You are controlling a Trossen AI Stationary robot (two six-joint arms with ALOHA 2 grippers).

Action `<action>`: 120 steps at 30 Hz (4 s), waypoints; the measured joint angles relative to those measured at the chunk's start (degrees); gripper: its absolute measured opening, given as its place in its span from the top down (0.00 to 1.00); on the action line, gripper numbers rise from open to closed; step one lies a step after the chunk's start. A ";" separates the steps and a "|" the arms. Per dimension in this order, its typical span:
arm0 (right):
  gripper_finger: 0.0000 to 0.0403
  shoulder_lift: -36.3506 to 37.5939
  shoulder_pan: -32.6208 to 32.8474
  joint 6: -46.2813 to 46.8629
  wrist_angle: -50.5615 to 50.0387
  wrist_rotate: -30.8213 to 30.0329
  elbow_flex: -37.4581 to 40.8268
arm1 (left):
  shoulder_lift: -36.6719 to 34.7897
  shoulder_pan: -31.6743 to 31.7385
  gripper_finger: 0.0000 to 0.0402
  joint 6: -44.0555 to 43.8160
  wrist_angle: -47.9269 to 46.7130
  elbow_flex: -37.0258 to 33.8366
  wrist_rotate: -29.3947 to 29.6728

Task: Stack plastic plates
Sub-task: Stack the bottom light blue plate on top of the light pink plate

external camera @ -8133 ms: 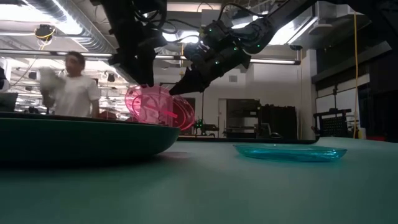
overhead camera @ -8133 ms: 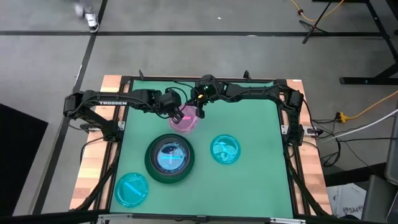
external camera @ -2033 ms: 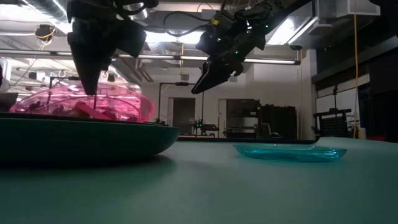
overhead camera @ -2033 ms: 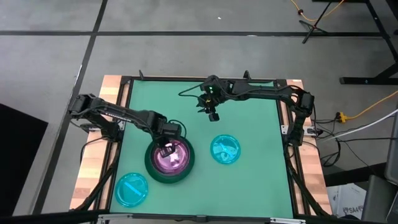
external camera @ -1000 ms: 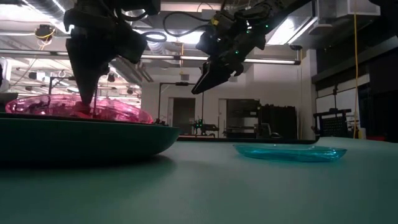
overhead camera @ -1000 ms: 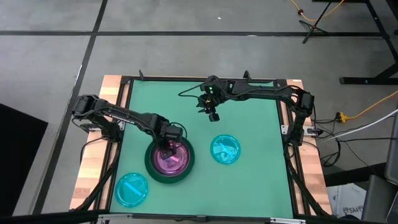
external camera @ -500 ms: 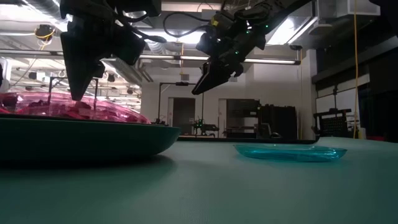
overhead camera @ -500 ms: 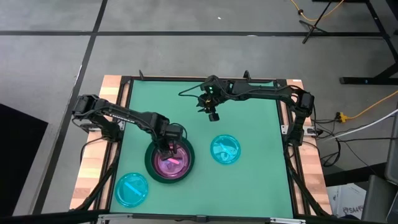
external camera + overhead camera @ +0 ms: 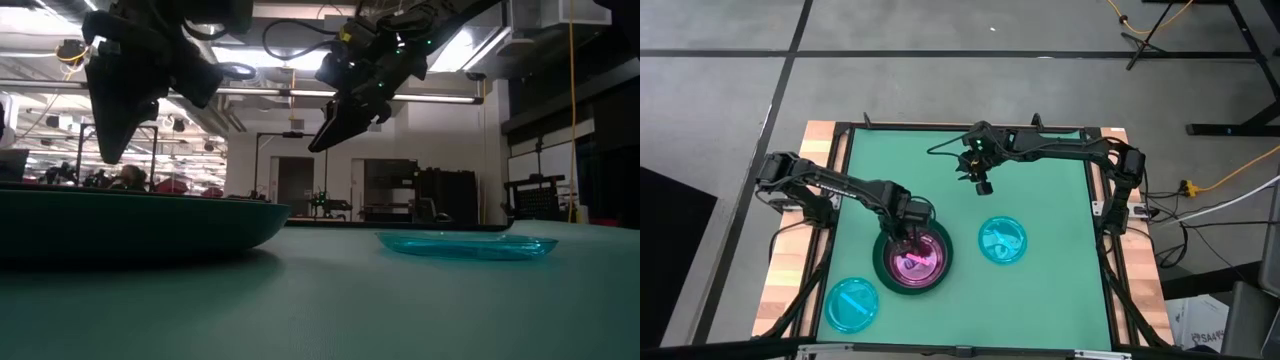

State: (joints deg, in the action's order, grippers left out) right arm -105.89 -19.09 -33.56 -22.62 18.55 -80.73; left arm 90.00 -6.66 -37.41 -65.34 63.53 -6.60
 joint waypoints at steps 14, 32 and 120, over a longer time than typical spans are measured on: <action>0.70 4.21 0.02 -1.49 -12.90 -0.05 0.04 | -6.80 -0.66 0.71 -0.06 0.23 -0.04 3.14; 0.70 6.82 4.76 -2.97 -14.87 -3.02 0.03 | -13.07 -22.82 0.71 -12.07 -0.38 -0.04 2.42; 0.70 6.75 13.07 -2.73 -13.49 -4.46 0.00 | -13.02 -43.67 0.97 -25.01 32.53 -30.36 1.82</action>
State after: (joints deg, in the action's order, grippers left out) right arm -99.13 -6.02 -36.29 -36.12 14.09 -80.73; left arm 76.98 -50.33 -62.42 -32.81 33.17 -4.78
